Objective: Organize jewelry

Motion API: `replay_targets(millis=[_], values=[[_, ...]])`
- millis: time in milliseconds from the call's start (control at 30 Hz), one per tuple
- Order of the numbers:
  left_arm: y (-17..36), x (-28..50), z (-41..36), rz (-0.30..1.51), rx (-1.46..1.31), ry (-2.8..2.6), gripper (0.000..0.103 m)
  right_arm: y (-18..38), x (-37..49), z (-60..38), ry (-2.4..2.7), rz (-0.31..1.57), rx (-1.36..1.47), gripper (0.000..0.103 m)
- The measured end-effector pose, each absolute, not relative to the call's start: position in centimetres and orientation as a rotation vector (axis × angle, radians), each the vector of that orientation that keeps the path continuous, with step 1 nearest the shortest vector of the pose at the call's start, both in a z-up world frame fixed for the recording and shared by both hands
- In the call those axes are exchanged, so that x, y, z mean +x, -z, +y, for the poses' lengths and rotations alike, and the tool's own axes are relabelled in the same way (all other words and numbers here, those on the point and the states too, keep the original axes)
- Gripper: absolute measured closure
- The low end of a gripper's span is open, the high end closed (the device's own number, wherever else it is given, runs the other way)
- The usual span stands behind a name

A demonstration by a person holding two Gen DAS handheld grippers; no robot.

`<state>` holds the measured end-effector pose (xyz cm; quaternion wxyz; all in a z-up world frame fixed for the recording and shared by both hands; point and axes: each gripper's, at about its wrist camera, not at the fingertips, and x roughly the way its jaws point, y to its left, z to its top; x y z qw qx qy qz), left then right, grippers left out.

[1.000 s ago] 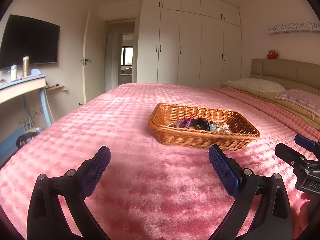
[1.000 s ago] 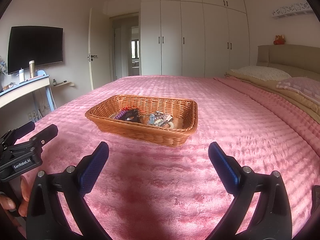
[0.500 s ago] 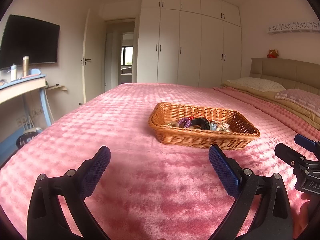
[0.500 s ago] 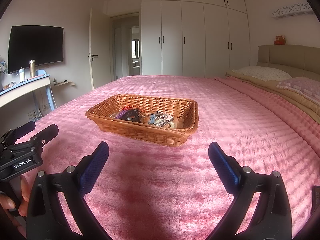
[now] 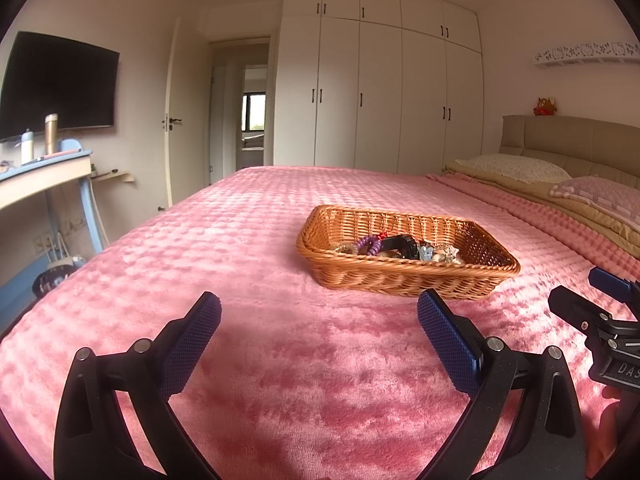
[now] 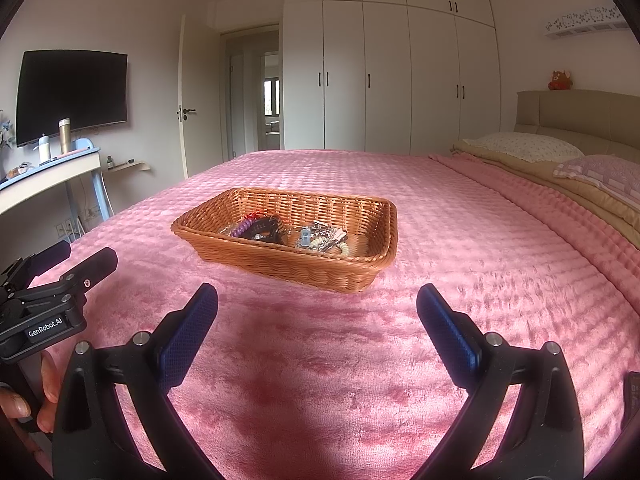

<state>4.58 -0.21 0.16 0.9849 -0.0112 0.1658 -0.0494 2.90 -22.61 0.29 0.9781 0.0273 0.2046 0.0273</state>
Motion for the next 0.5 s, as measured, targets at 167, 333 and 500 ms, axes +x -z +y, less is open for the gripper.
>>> replay_targets(millis=[167,333,500], values=[[-0.22,4.50,-0.22,0.327,-0.022,0.097,0.008,-0.30,2.90,-22.59,-0.055,0.413,0.054,0.008],[-0.31,4.49,0.14,0.317,-0.035,0.101,0.007,-0.22,2.85,-22.50,-0.057,0.412,0.048,0.008],[-0.28,4.86,0.35,0.343,-0.036,0.086,0.007,-0.21,2.82,-22.47,-0.057,0.411,0.050,0.008]])
